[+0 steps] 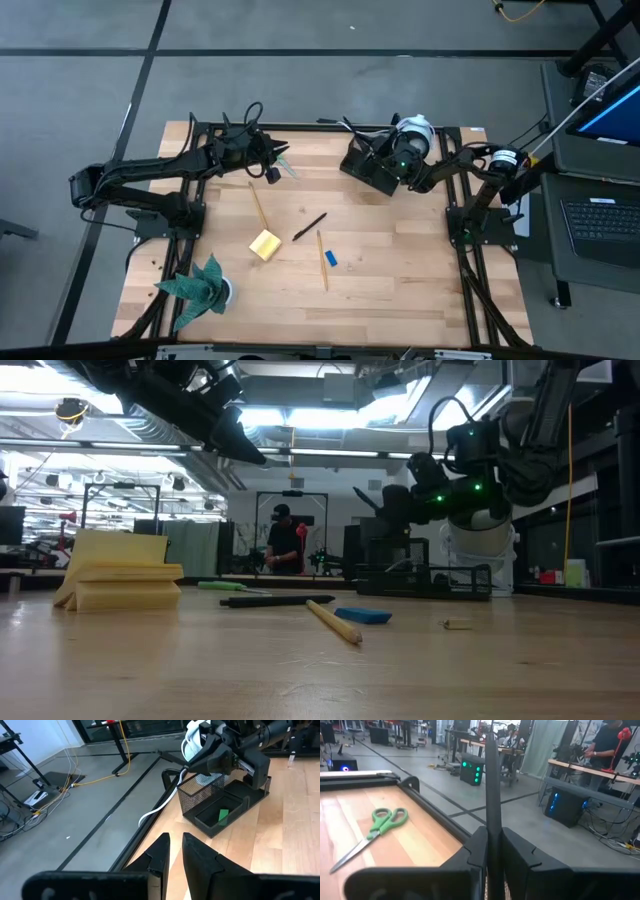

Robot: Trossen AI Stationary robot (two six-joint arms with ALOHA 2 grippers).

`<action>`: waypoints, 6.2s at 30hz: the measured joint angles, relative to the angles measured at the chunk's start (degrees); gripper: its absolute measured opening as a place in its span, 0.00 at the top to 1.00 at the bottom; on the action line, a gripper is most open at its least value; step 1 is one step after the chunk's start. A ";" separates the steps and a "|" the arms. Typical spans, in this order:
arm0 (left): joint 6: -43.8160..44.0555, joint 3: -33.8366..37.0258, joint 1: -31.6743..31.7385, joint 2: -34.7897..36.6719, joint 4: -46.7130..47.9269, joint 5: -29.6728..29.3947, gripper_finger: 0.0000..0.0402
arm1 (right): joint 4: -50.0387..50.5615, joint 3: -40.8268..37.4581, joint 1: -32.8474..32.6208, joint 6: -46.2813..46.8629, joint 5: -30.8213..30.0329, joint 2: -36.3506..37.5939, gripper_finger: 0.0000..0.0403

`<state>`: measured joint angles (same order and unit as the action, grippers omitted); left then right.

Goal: Pick and place office supplies into organizer
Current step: Put the top black pen into the metal mesh desk organizer, then put the green scissor into the metal mesh desk organizer

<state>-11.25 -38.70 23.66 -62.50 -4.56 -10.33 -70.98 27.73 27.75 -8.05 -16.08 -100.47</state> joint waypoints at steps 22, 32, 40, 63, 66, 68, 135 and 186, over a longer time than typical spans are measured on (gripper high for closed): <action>0.00 0.00 0.00 0.00 0.02 0.00 0.90 | 2.40 0.02 -0.02 -1.25 -2.34 -2.25 0.89; 0.00 0.00 0.00 0.00 0.02 0.00 0.90 | 2.26 0.02 -0.02 -1.27 -2.33 -2.25 0.80; 0.00 0.00 0.00 0.00 0.02 0.00 0.91 | 1.87 0.02 0.00 -1.27 -2.34 -2.25 0.79; -0.02 0.00 0.00 0.00 0.02 0.00 0.92 | 4.53 7.54 -7.48 -4.65 -1.74 3.03 0.82; -0.02 0.00 0.00 0.00 0.11 0.00 0.92 | 8.72 7.54 -8.91 -5.71 -1.70 5.94 0.86; -0.02 0.00 0.00 0.00 0.59 0.00 0.92 | 12.42 7.54 -9.90 -6.91 -1.70 7.90 0.89; 20.00 -20.09 22.78 -33.98 41.66 1.58 0.71 | 32.76 7.48 -15.87 -7.19 -1.62 13.25 0.95; 0.13 -20.09 23.94 -39.93 34.31 0.83 0.97 | 33.20 7.48 -15.85 -7.45 -1.62 13.21 0.95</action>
<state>-11.11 -58.78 47.60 -102.43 29.75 -9.50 -37.78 35.20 11.89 -15.51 -17.70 -87.26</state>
